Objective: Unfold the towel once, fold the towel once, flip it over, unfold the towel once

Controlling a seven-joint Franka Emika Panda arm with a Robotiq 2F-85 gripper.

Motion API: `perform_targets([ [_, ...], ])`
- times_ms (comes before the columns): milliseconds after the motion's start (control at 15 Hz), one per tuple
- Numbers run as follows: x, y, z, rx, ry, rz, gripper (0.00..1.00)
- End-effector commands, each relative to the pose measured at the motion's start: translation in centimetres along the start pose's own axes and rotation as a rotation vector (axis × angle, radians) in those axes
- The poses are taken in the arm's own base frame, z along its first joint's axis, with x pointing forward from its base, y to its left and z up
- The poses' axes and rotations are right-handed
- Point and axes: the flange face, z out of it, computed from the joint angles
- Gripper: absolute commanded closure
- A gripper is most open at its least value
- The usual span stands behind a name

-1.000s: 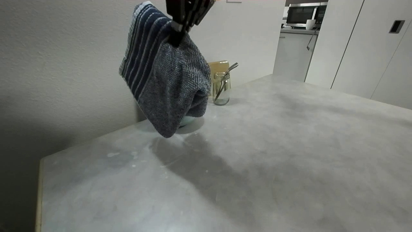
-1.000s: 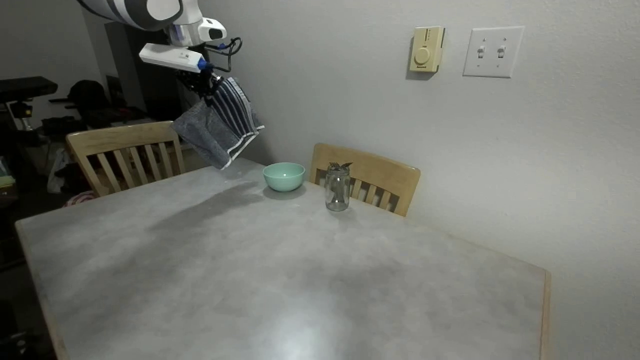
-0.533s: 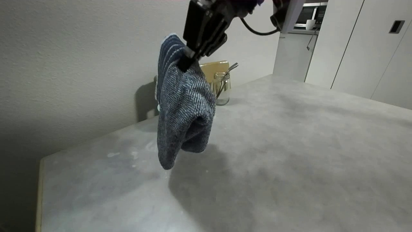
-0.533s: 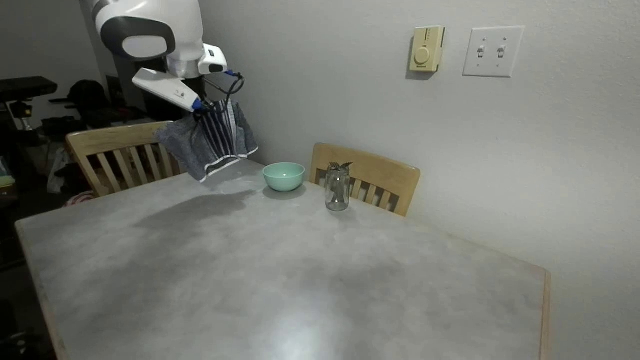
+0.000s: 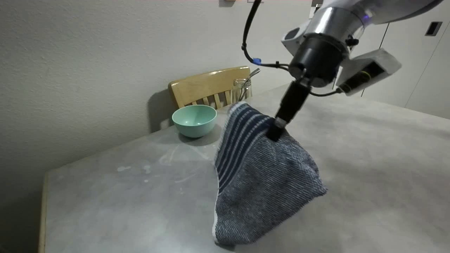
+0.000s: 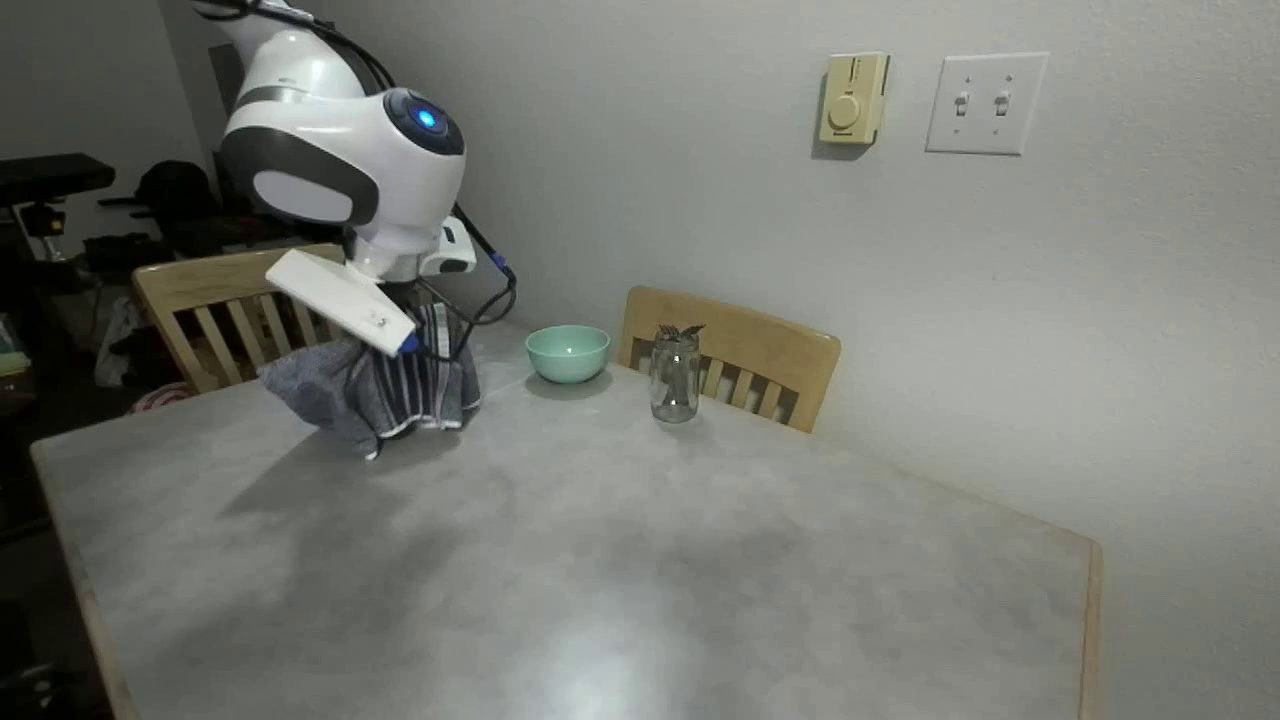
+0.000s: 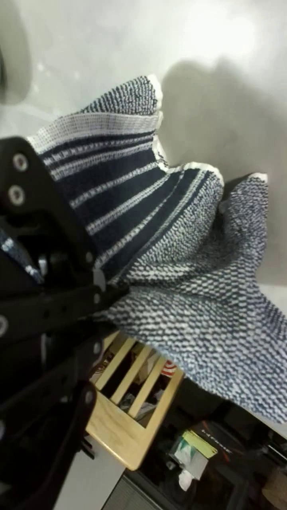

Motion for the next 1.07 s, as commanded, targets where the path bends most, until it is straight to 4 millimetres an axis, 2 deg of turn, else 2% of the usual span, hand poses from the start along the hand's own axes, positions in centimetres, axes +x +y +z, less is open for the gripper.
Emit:
perform_targets([
  [0, -6.5, 3.4, -0.8, 0.029, -0.08, 0.098, 0.98],
  [133, -8.6, 5.0, -1.2, -0.009, -0.128, 0.156, 0.98],
  [267, -9.4, 6.1, -1.5, -0.069, -0.179, 0.187, 0.98],
  [467, -8.4, 7.1, -1.7, -0.164, -0.28, 0.224, 0.98],
  [800, -5.2, 7.5, -2.3, -0.35, -0.399, 0.31, 0.98],
  [867, -4.4, 7.5, -2.2, -0.384, -0.411, 0.326, 0.65],
  [1000, -2.4, 6.9, -1.9, -0.464, -0.423, 0.355, 0.6],
])
